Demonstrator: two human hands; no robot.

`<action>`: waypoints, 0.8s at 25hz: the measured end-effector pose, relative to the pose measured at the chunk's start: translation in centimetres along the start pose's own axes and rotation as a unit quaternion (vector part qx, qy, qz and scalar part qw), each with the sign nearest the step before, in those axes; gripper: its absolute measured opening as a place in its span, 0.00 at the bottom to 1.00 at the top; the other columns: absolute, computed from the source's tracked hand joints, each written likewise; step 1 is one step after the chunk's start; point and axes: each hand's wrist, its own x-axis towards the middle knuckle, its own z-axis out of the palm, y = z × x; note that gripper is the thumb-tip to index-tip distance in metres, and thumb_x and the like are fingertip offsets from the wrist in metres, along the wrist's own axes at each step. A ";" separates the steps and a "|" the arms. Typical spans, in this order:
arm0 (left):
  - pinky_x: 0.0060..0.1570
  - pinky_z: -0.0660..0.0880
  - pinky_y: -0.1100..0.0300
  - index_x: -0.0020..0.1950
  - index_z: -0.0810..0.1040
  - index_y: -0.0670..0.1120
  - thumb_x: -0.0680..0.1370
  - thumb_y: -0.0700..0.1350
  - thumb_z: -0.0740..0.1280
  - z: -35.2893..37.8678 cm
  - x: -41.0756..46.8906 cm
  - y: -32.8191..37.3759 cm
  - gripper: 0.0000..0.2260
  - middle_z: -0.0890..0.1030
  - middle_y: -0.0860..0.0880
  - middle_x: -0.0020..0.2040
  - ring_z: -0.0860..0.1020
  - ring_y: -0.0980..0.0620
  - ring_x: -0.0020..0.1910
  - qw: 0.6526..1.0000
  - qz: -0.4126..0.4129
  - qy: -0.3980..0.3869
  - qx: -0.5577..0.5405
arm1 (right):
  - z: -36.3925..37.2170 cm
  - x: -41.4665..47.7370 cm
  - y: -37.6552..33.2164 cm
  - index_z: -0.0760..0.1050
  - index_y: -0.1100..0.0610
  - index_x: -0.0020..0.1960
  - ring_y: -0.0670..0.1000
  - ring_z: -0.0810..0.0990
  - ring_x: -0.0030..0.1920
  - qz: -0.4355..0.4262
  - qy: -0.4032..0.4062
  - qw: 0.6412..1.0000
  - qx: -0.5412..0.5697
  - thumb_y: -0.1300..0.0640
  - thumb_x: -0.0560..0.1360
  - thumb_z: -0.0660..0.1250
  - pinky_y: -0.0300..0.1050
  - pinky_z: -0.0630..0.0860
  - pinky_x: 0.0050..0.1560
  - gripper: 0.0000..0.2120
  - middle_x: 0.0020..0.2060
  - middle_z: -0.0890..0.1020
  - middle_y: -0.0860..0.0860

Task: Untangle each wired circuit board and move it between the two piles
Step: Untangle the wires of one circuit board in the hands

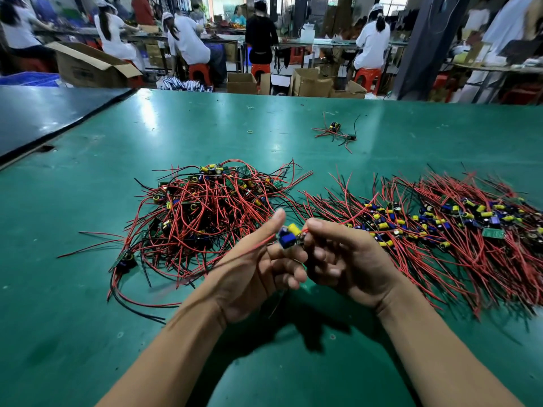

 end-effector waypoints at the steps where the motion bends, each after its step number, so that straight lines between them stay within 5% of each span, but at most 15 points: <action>1: 0.28 0.77 0.61 0.43 0.82 0.43 0.71 0.54 0.71 0.0 -0.1 -0.1 0.13 0.82 0.45 0.36 0.81 0.51 0.29 1.000 0.001 -0.008 0.009 | -0.1 0.1 0.0 0.80 0.52 0.34 0.42 0.66 0.20 0.002 0.000 1.000 -0.020 0.50 0.70 0.72 0.32 0.60 0.20 0.09 0.27 0.74 0.48; 4: 0.36 0.81 0.57 0.52 0.76 0.42 0.72 0.44 0.72 -0.3 0.0 -0.5 0.12 0.84 0.38 0.46 0.84 0.45 0.38 0.999 0.022 -0.008 0.025 | -0.5 0.7 0.3 0.80 0.50 0.36 0.44 0.70 0.22 -0.022 0.031 0.997 -0.060 0.51 0.71 0.74 0.32 0.61 0.21 0.07 0.29 0.75 0.49; 7: 0.38 0.82 0.55 0.51 0.77 0.41 0.72 0.39 0.70 -0.3 0.2 -0.8 0.09 0.83 0.35 0.49 0.83 0.41 0.43 0.998 0.020 0.016 0.050 | -0.9 1.3 0.7 0.79 0.52 0.37 0.45 0.71 0.22 -0.068 0.081 0.992 -0.074 0.52 0.67 0.76 0.34 0.66 0.20 0.06 0.28 0.74 0.51; 13: 0.35 0.81 0.54 0.41 0.84 0.43 0.77 0.36 0.65 0.1 0.2 -1.1 0.09 0.83 0.40 0.37 0.82 0.44 0.31 0.988 0.024 0.081 0.130 | -0.8 1.5 1.6 0.84 0.61 0.48 0.54 0.74 0.34 -0.078 0.092 0.981 -0.153 0.48 0.70 0.75 0.45 0.73 0.35 0.16 0.39 0.81 0.59; 20: 0.26 0.74 0.61 0.33 0.82 0.43 0.76 0.37 0.67 -0.2 0.4 -1.5 0.12 0.79 0.41 0.33 0.75 0.48 0.27 0.972 0.044 0.091 0.212 | -0.8 1.3 1.7 0.86 0.58 0.48 0.48 0.80 0.28 -0.046 0.106 0.964 -0.241 0.44 0.79 0.66 0.37 0.74 0.29 0.18 0.31 0.84 0.53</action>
